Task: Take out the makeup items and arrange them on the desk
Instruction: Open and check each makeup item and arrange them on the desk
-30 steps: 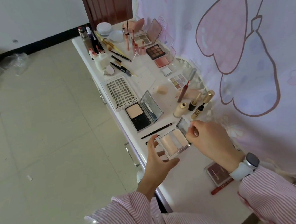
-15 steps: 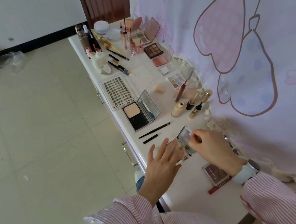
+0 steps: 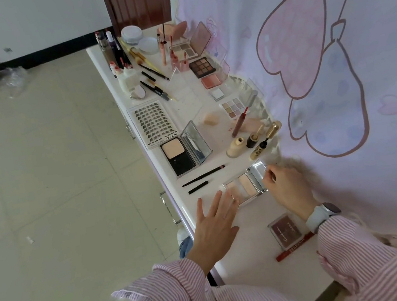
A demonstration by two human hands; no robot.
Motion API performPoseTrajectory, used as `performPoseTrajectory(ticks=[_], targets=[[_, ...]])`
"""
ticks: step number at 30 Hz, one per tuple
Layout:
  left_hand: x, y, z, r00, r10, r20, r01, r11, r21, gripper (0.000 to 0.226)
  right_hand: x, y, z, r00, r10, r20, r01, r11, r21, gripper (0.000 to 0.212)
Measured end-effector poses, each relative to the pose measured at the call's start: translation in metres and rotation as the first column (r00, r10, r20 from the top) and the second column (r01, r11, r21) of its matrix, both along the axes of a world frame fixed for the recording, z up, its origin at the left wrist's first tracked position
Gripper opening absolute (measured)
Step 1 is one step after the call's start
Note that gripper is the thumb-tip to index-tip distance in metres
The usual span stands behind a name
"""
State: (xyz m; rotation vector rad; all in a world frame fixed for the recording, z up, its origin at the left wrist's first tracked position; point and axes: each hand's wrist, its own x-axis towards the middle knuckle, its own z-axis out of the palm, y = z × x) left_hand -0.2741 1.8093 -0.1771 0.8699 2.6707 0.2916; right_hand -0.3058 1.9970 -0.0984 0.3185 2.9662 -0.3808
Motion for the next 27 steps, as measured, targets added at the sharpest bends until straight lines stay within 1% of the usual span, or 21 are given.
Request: performPoseTrajectory(ticks=[5, 11, 14, 16, 19, 21, 22, 24, 25, 27], targets=[[-0.002, 0.005, -0.003, 1.000, -0.016, -0.009, 0.015, 0.998, -0.063, 0.065, -0.006, 0.005, -0.003, 0.999, -0.029, 0.046, 0.030, 0.999, -0.030, 0.028], [-0.003, 0.007, -0.004, 1.000, -0.009, -0.001, 0.009, 0.996, -0.091, 0.065, -0.007, 0.004, -0.003, 0.999, -0.050, 0.005, 0.051, 0.998, -0.034, 0.030], [-0.003, 0.007, -0.003, 1.000, -0.010, -0.004, 0.009, 0.995, -0.096, 0.065, -0.004, 0.003, 0.000, 0.998, -0.044, -0.047, 0.041, 0.997, -0.063, 0.025], [-0.003, 0.007, -0.001, 1.000, -0.009, 0.000, 0.009, 0.995, -0.095, 0.066, 0.003, 0.002, 0.005, 0.993, -0.034, -0.114, 0.022, 0.994, -0.104, 0.018], [-0.001, 0.006, 0.004, 1.000, 0.015, 0.013, -0.014, 0.998, -0.065, 0.068, 0.027, -0.002, 0.009, 0.968, -0.050, -0.244, 0.001, 0.981, -0.196, 0.025], [0.003, 0.003, 0.006, 0.999, 0.040, 0.021, -0.038, 0.998, -0.056, 0.068, 0.052, -0.005, 0.002, 0.957, -0.090, -0.275, 0.022, 0.971, -0.239, 0.024], [0.006, 0.001, 0.006, 0.998, 0.050, 0.026, -0.048, 0.997, -0.059, 0.068, 0.064, -0.006, -0.004, 0.963, -0.116, -0.244, 0.055, 0.968, -0.243, 0.024], [0.013, -0.004, 0.006, 0.997, 0.064, 0.038, -0.061, 0.995, -0.081, 0.067, 0.085, -0.008, -0.020, 0.983, -0.163, -0.087, 0.144, 0.970, -0.196, 0.030], [0.016, -0.007, 0.005, 0.997, 0.068, 0.039, -0.064, 0.993, -0.096, 0.066, 0.093, -0.008, -0.028, 0.984, -0.177, -0.004, 0.175, 0.976, -0.129, 0.035], [0.022, -0.012, 0.006, 0.997, 0.070, 0.039, -0.065, 0.990, -0.123, 0.063, 0.104, -0.007, -0.039, 0.976, -0.183, 0.120, 0.179, 0.983, 0.047, 0.046]])
